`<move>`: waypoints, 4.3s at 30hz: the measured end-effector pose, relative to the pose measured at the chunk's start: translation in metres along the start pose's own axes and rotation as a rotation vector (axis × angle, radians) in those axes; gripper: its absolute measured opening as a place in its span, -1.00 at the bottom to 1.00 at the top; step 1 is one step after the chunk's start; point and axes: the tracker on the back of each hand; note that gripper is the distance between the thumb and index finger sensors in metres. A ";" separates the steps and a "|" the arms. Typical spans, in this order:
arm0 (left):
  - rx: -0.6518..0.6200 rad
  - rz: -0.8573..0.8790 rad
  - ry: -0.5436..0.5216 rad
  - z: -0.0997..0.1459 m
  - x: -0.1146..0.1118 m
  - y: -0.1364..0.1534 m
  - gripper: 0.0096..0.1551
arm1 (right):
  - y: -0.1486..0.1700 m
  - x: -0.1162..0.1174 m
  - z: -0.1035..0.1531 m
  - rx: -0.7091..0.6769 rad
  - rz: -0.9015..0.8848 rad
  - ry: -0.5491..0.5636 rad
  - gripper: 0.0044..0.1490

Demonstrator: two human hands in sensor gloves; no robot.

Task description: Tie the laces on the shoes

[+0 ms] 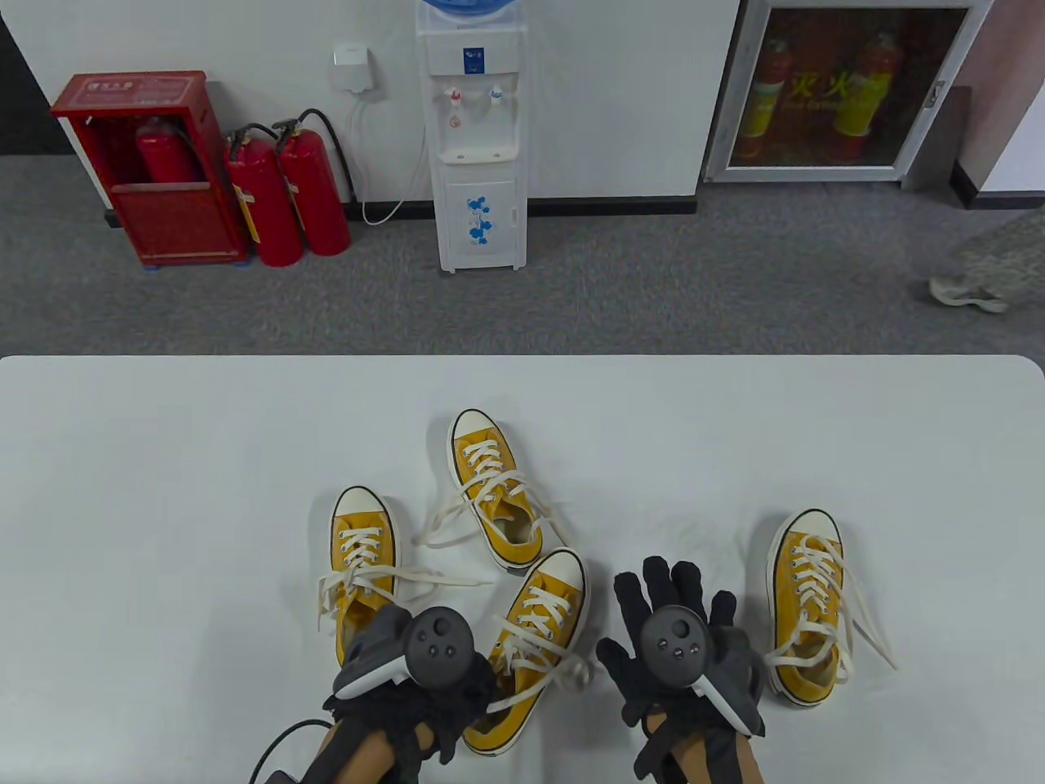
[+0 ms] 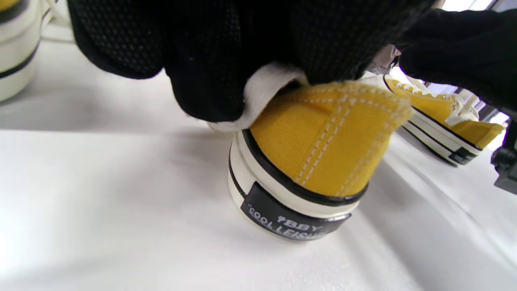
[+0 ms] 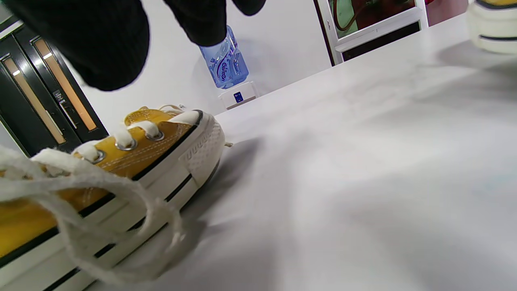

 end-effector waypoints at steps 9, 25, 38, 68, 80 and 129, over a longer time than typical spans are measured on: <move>0.003 0.112 -0.078 0.008 0.015 0.010 -0.53 | 0.000 0.000 0.000 -0.002 -0.001 -0.003 0.05; -0.090 0.429 -0.405 0.033 0.047 0.036 -0.52 | 0.001 0.001 0.000 -0.002 -0.005 -0.002 0.05; -0.081 0.825 -0.872 0.078 0.069 0.093 -0.51 | 0.001 0.001 -0.001 -0.002 -0.003 -0.005 0.05; 0.120 0.828 -1.019 0.083 0.054 0.130 -0.55 | -0.024 0.044 -0.010 -0.012 0.082 -0.137 -0.12; 0.139 0.821 -0.993 0.080 0.053 0.130 -0.55 | -0.028 0.055 -0.010 0.011 0.089 -0.128 -0.29; -0.257 0.828 -0.622 0.054 0.057 0.049 -0.48 | -0.005 0.010 -0.007 -0.161 -1.283 -0.181 -0.45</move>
Point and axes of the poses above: the tracker on the back of each hand, its own y axis roughly to the little-finger side, its own z axis roughly from the fingertips to the wrist, x = y × z, and after that the axes turned 2 degrees about -x, right-handed
